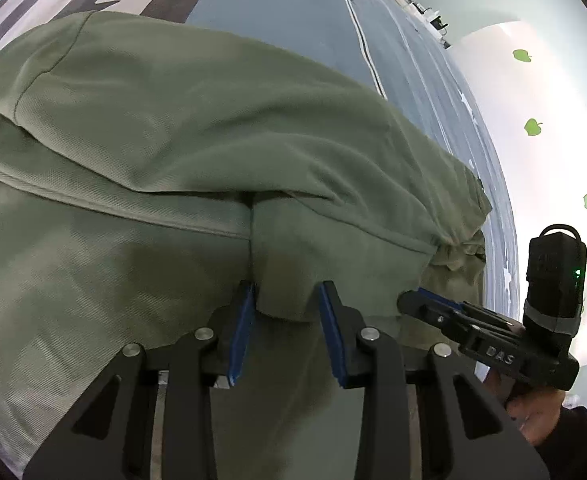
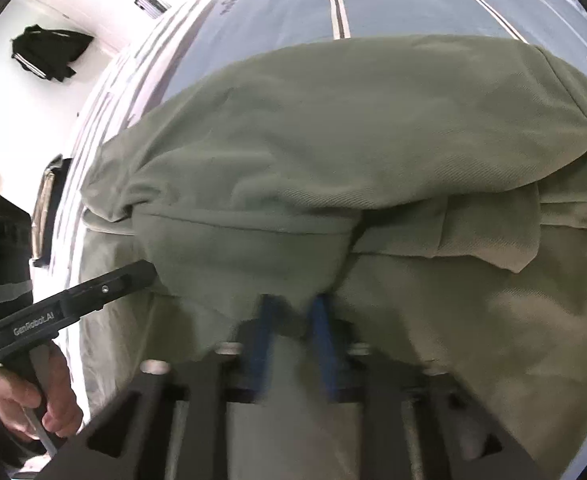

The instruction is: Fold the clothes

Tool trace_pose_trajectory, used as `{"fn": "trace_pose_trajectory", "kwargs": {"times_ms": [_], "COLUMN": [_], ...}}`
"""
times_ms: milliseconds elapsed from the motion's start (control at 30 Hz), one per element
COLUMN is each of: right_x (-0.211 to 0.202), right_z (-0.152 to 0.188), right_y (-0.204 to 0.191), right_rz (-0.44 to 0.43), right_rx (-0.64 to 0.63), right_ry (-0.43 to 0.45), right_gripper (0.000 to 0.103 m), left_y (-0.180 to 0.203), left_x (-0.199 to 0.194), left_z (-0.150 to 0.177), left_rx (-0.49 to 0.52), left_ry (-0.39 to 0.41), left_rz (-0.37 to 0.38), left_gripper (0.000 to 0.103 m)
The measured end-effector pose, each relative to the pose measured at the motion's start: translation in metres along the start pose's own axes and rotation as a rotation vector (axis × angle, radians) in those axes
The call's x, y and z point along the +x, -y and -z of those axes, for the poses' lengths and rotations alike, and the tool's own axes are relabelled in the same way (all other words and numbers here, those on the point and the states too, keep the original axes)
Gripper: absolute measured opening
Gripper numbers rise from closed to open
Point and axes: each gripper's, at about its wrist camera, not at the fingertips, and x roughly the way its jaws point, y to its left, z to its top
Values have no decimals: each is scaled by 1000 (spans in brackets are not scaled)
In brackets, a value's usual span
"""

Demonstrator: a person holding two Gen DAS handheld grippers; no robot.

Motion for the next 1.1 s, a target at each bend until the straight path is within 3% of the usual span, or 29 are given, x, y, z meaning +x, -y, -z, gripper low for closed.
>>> {"fn": "trace_pose_trajectory", "kwargs": {"times_ms": [33, 167, 333, 400, 467, 633, 800, 867, 967, 1100], "right_x": [-2, -14, 0, 6, 3, -29, -65, -65, -57, -28], "right_z": [-1, -4, -6, -5, -4, -2, -32, -50, -71, -83], "right_y": [1, 6, 3, 2, 2, 6, 20, 30, 35, 31], "right_rz": [-3, 12, 15, 38, 42, 76, 208, 293, 346, 373], "right_rx": [0, -32, -43, -47, -59, -95, -98, -75, -62, -50], "right_ry": [3, 19, -33, -72, -80, 13, 148, 171, 194, 189], "right_gripper": [4, 4, 4, 9, 18, 25, 28, 29, 29, 30], "left_y": [3, 21, 20, 11, 11, 17, 11, 5, -6, -25], "left_x": [1, -5, 11, 12, 6, -28, -57, -58, -54, -28], "left_z": [0, 5, 14, 11, 10, 11, -20, -37, -48, -46], "left_rx": [3, 44, -7, -62, -45, 80, 174, 174, 159, 106], "left_ry": [-2, 9, -80, -101, -107, -44, 127, 178, 232, 209], "left_rz": [8, 18, -13, 3, -16, -131, -295, -359, -415, -457], "left_gripper": [2, 2, 3, 6, 11, 19, 20, 20, 20, 20]}}
